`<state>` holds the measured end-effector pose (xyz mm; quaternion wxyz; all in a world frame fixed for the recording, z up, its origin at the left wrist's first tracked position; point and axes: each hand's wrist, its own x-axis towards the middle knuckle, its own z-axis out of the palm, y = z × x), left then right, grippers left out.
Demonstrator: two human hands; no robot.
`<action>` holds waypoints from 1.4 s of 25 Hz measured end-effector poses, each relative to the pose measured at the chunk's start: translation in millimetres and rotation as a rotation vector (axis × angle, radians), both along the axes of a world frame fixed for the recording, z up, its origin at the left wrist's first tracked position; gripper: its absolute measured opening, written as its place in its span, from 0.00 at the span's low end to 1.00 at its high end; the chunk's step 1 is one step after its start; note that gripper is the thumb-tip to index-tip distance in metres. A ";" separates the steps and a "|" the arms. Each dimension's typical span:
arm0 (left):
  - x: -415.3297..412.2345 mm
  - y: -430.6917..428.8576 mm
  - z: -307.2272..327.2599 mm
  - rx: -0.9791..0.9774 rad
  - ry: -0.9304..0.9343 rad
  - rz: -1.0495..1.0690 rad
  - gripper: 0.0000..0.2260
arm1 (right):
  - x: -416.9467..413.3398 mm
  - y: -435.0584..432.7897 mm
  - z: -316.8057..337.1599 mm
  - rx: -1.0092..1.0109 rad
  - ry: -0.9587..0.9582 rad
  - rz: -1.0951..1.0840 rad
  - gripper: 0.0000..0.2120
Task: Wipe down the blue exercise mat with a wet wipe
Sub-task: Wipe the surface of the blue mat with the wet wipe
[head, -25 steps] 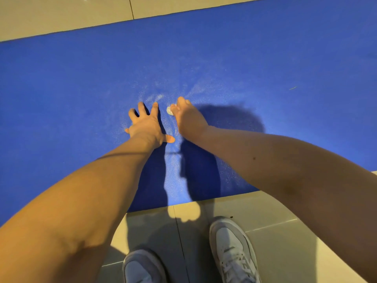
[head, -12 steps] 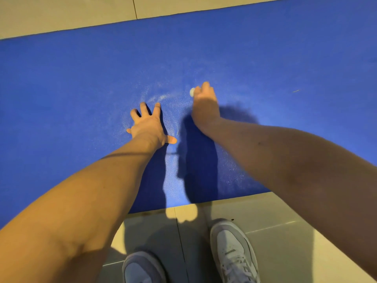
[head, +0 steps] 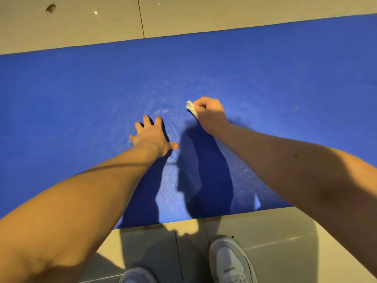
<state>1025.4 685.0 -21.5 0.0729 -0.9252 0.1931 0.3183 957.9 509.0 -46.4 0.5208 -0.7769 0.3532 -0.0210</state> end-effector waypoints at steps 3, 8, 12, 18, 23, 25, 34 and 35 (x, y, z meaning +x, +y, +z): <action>8.7 -3.2 4.1 -0.028 -0.057 0.049 0.40 | 5.6 -22.7 5.8 -0.019 0.044 -0.060 0.12; 24.8 -0.8 -0.1 -0.050 -0.087 0.078 0.40 | 14.8 -47.1 17.7 -0.490 0.268 -0.251 0.15; 43.9 -0.6 -2.8 -0.091 -0.107 0.068 0.43 | -1.1 -27.8 9.0 -0.404 0.037 0.061 0.06; 63.8 -3.1 -12.3 -0.012 -0.022 0.103 0.56 | 15.5 -33.3 -32.2 -0.401 0.094 -0.038 0.08; 66.3 -4.5 -14.0 -0.010 -0.025 0.108 0.56 | 42.0 31.3 -24.8 -0.733 -0.052 0.215 0.14; 65.8 -2.2 -14.5 -0.010 -0.037 0.107 0.56 | 49.4 52.2 -30.7 -0.726 -0.124 0.380 0.14; 66.5 -1.3 -13.5 0.016 -0.041 0.082 0.56 | 42.2 -65.2 -21.4 -0.670 0.161 0.113 0.04; 67.8 -2.8 -13.0 0.019 -0.024 0.086 0.56 | 41.6 -66.9 -25.3 -0.680 0.216 0.083 0.04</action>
